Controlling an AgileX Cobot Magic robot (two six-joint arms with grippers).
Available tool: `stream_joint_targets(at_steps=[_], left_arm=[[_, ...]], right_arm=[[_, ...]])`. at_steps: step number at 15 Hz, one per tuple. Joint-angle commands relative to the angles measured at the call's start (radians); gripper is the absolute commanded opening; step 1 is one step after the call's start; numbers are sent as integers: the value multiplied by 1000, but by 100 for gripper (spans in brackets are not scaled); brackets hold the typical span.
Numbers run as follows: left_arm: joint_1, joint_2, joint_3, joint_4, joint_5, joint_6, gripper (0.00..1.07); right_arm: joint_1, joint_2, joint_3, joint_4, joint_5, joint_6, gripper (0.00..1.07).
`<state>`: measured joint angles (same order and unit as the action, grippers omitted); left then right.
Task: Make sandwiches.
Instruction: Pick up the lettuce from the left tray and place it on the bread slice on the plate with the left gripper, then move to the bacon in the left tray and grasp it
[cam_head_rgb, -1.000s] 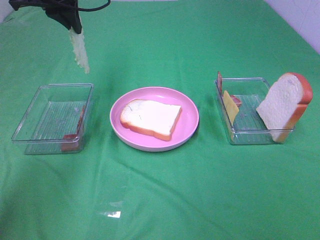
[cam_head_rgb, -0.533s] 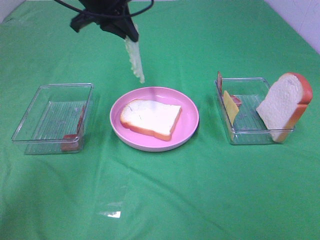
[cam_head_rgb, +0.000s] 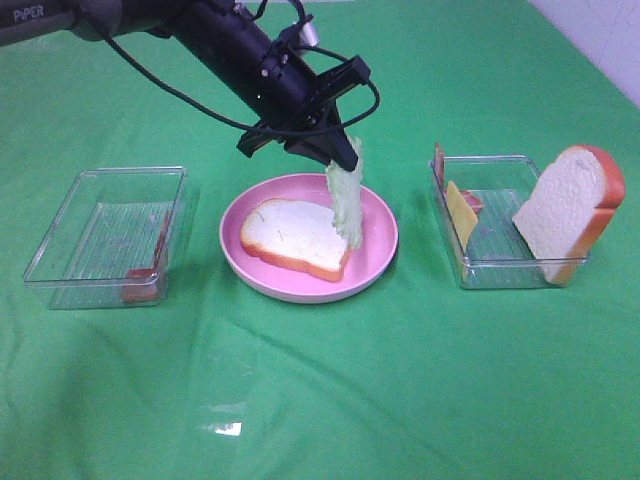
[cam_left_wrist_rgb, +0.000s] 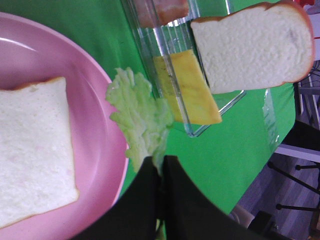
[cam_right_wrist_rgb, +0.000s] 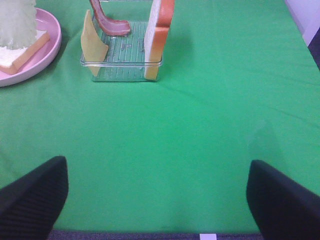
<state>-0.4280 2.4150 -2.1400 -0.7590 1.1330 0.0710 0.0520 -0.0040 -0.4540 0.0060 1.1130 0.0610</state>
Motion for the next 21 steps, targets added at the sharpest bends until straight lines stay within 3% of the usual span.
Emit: stream_joint_targets(at_steps=[1,3,6,9,13,14,15,16,17,21], left_arm=[[2,22,-1,78,56,1,0],[2,22,-1,239,67,-58,0],[2,22,-1,350,64,-91,0],[0,24,-1,355,36,-88,0],[-1,24,-1,324,7,-53,14],[-1,24,-1,323,3,-50,23],[-1,24,-1,323,8,-51,42],[-1,24,-29,323,16,-49,95],[-1,24,-67,324,29,-51,102],[-1,24,-277,358,102,-106,102]], right_arm=[[-4,-26,3,-1,-11,-9,94],[-4,-26,3,-1,-11,-9,94],[-4,-26,3,-1,-11,-9,94],[-4,-26,3,-1,-11,-9,94],[-4,-26,3,-1,-11,-9,94],[-4,-26,3,-1,-11,-9,94],[-4,-26,3,-1,-11,-9,94],[-4,-26,3,-1,-11,-9,94],[-4,-26,3,-1,-11,-9,94],[-4,-26,3,-1,-11,-9,94]])
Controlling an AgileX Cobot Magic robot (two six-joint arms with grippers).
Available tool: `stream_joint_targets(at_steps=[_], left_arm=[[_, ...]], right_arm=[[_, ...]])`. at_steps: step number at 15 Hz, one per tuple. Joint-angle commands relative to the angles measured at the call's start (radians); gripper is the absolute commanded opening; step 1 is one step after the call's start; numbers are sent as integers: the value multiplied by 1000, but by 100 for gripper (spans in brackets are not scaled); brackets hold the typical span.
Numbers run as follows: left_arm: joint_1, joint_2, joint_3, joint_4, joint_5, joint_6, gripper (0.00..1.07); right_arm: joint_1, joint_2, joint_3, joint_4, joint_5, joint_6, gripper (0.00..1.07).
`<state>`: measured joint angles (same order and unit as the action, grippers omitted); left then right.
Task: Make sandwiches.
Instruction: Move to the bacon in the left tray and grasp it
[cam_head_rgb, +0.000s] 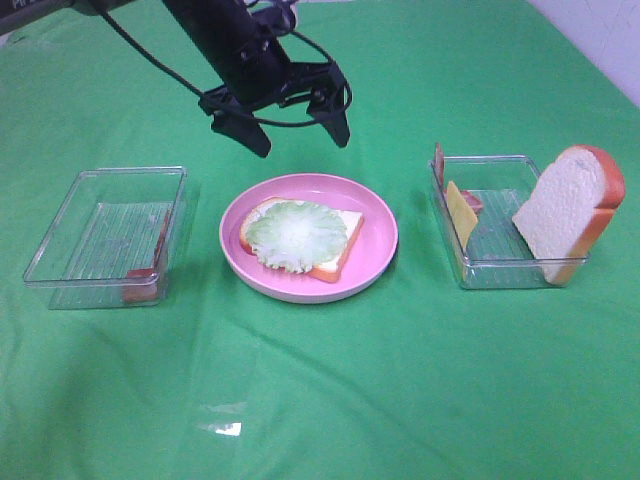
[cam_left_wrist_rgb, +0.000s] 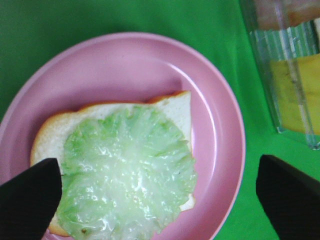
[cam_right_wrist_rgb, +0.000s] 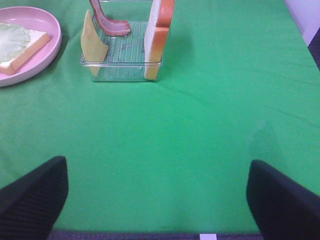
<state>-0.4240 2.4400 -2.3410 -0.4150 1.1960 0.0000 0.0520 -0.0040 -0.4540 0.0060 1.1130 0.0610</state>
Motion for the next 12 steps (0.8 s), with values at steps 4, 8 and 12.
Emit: stream_joint_targets(at_steps=[4,8,12], left_arm=[[-5,-30,-234,180,122,-170,102],[-5,-111,-222,239,122,-179,101],[-5,-222,-60,308,122,-182,101]], right_arm=[[-4,-26,3,-1,-11,-9,94],[-4,-26,3,-1,-11,-9,94],[-4,-26,3,-1,-11,-9,94]])
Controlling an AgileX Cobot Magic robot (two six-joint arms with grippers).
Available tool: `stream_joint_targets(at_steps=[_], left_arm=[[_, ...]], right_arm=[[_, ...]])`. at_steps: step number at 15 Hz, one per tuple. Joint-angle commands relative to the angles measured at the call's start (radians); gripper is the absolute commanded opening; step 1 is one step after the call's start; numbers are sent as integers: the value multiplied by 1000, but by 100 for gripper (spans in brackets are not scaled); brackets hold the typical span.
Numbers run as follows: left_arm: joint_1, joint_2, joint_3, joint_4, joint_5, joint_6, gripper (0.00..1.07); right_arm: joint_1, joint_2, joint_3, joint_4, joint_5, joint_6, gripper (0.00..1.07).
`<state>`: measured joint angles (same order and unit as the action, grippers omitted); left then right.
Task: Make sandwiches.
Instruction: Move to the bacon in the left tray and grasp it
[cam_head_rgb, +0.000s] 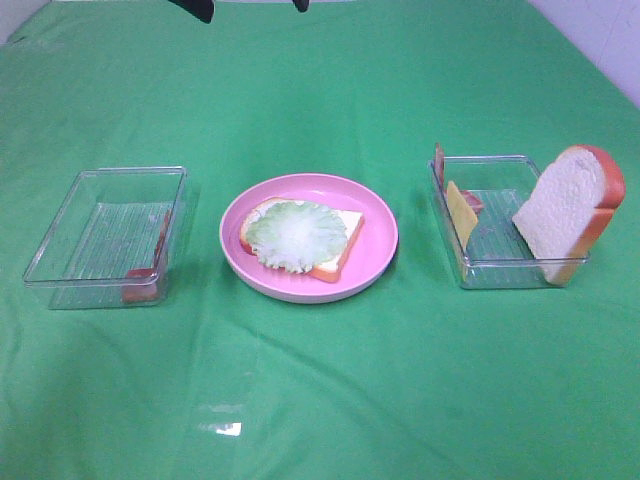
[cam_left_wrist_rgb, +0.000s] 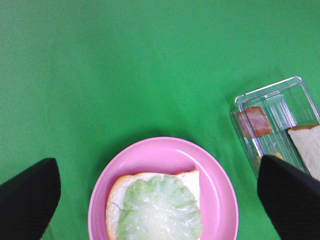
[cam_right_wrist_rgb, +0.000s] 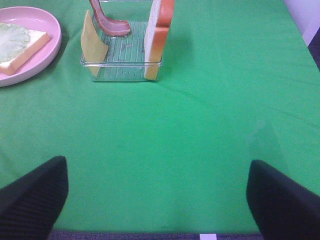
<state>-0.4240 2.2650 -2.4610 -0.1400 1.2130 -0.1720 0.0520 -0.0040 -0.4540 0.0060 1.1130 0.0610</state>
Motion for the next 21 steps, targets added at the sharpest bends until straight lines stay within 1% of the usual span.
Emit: stream_joint_targets(at_steps=[1,2,3,5,6,7,10,11,13,15,17,18,20,21], left_arm=[[-4,-78,109,50,105,-10,101],[-1,-126,177,68,105,-15,101],[-1,-157,226,85,105,-30,101],[-1,-224,341,101,105,-37,101],[-1,-256,391,104,105,-45,101],[-1,-267,411,105,105,-52,101],[-1,-351,549,114,105,-77,101],[-1,-392,620,140,105,-97,101],[-1,-403,660,148,105,-115,101],[-1,-398,701,156,102,-170,101],[-1,-379,730,182,103,-196,101],[-1,-374,735,183,103,-197,101],[-1,-343,740,185,102,-251,101],[-2,-309,740,180,102,-304,101]], right_arm=[[-4,-26,3,-1,-11,-9,94],[-4,-26,3,-1,-11,-9,94],[-4,-26,3,-1,-11,-9,94],[-4,-26,3,-1,-11,-9,94],[-4,-26,3,-1,-11,-9,94],[-4,-26,3,-1,-11,-9,94],[-4,-26,3,-1,-11,-9,94],[-4,-26,3,-1,-11,-9,94],[-4,-26,3,-1,-11,-9,94],[-4,-26,3,-1,-11,-9,94],[-4,-26,3,-1,-11,-9,94],[-4,-26,3,-1,-11,-9,94],[-4,-26,3,-1,-11,-9,94],[-4,-26,3,-1,-11,-9,94]])
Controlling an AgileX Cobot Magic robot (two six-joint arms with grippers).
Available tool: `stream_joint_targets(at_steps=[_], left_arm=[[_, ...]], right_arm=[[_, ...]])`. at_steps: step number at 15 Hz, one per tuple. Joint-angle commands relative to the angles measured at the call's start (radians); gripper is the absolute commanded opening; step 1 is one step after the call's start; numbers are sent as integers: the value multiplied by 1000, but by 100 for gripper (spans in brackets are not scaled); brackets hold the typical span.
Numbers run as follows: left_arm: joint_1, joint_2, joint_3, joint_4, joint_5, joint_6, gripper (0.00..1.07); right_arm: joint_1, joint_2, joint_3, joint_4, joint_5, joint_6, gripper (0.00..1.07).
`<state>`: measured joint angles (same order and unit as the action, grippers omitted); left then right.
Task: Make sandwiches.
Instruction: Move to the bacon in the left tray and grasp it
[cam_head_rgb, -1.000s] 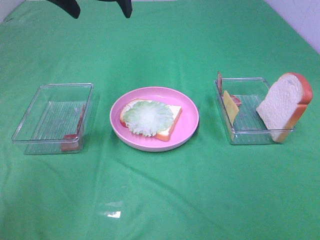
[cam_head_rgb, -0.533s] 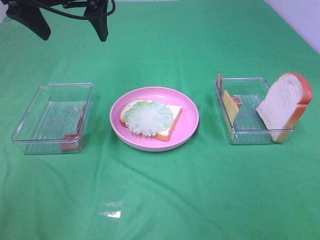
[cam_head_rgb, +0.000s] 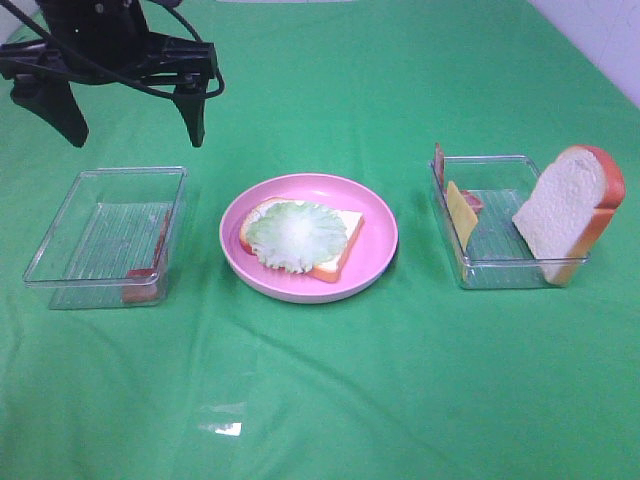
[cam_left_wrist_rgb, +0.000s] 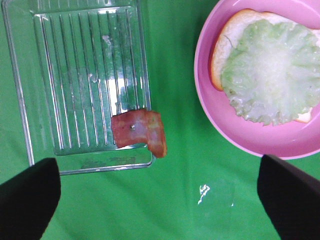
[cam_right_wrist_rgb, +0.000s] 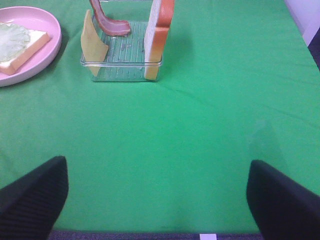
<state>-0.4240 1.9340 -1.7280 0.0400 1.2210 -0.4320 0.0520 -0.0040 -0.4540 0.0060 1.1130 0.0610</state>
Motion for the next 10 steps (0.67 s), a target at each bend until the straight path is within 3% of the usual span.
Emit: stream_joint_targets(at_steps=[1,10], left_arm=[[-5,40,8,-5,94,-56,101],[-5,174,14,-29,92,-60,101]], right_arm=[[-4,-26,3,-1,-11,-9,94],[-4,-26,3,-1,-11,-9,94]])
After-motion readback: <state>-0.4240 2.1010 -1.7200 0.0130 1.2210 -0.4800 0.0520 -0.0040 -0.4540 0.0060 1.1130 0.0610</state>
